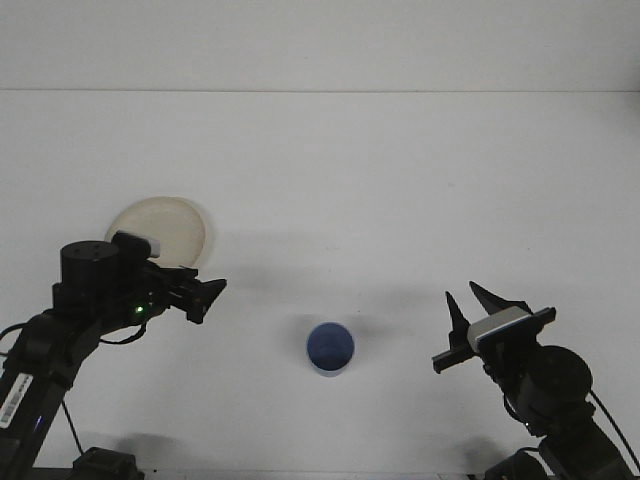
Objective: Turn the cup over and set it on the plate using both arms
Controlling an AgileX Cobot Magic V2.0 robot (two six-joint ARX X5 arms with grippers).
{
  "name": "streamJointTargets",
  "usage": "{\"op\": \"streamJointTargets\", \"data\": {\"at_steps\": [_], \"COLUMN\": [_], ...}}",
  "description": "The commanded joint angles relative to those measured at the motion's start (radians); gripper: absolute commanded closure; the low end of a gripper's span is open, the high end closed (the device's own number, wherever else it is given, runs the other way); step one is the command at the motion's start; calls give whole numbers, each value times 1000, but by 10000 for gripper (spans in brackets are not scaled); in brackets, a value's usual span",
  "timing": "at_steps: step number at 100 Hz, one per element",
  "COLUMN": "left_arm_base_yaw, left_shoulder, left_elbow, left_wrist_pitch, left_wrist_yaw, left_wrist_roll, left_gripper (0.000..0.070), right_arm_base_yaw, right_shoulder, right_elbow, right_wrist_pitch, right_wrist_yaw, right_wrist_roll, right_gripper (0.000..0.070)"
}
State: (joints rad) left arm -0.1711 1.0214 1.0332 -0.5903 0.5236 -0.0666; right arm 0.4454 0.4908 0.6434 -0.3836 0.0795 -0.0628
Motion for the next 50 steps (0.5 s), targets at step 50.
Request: {"op": "streamJointTargets", "data": {"at_steps": [50], "left_arm_base_yaw": [-380], "left_shoulder": [475], "left_elbow": [372], "left_wrist_pitch": [-312], "left_wrist_yaw": [-93], "left_wrist_roll": [179], "left_gripper": [188], "right_arm_base_yaw": [-53], "right_shoulder": [-91], "right_elbow": [-59], "right_wrist_pitch": [-97], "right_wrist_yaw": [8], "right_wrist_roll": [2], "right_gripper": [430]}}
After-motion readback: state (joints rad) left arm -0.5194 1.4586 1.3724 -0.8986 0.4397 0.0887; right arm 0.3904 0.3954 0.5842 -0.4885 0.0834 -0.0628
